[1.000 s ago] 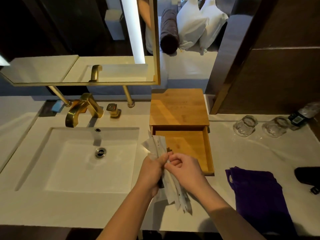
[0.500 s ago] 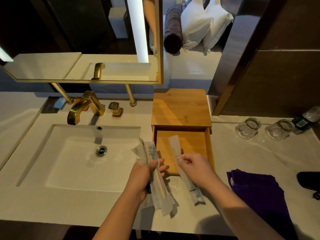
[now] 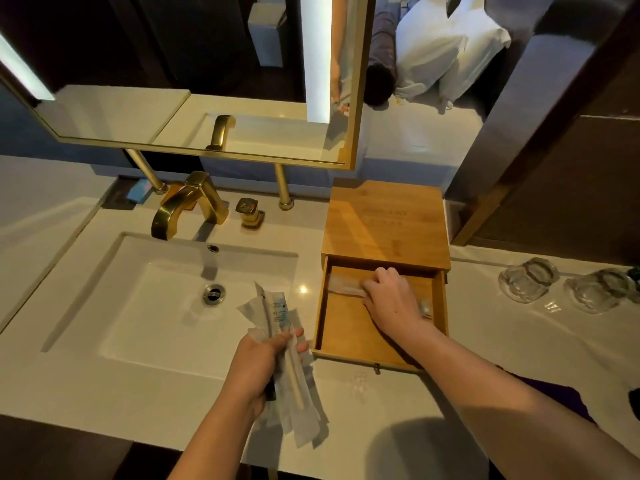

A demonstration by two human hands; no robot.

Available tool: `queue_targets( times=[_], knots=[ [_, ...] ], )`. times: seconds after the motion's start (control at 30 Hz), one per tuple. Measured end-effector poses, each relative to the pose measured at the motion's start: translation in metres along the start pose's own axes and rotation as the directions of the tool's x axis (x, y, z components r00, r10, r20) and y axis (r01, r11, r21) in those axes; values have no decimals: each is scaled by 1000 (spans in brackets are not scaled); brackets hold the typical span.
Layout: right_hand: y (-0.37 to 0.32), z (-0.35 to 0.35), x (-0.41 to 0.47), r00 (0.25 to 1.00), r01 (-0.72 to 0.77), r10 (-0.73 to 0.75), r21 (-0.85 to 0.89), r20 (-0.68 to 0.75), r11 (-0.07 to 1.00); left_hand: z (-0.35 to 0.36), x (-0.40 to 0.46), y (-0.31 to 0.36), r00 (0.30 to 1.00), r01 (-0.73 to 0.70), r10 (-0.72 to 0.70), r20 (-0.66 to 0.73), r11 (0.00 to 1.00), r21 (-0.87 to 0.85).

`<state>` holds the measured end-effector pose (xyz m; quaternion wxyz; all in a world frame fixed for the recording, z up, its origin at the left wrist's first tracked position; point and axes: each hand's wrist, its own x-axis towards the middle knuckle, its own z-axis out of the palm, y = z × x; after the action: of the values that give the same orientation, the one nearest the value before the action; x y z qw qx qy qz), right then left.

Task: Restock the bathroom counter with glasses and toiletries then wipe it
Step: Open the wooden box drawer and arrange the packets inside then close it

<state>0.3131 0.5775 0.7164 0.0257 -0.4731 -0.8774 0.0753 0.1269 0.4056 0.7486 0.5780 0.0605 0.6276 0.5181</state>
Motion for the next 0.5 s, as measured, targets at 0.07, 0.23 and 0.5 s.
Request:
queue_targets(
  times=[0.07, 0.23, 0.5],
  knots=[
    [1, 6, -1, 1000, -27, 27, 42, 0, 999, -1, 3, 1, 1000, 11, -11, 9, 1000, 2],
    [14, 15, -19, 997, -77, 76, 74, 14, 994, -9, 9, 0, 1000, 2, -3, 17, 999, 39],
    [44, 22, -14, 995, -95, 96, 90, -15, 991, 2, 16, 3, 999, -12, 11, 35, 999, 38]
  ],
)
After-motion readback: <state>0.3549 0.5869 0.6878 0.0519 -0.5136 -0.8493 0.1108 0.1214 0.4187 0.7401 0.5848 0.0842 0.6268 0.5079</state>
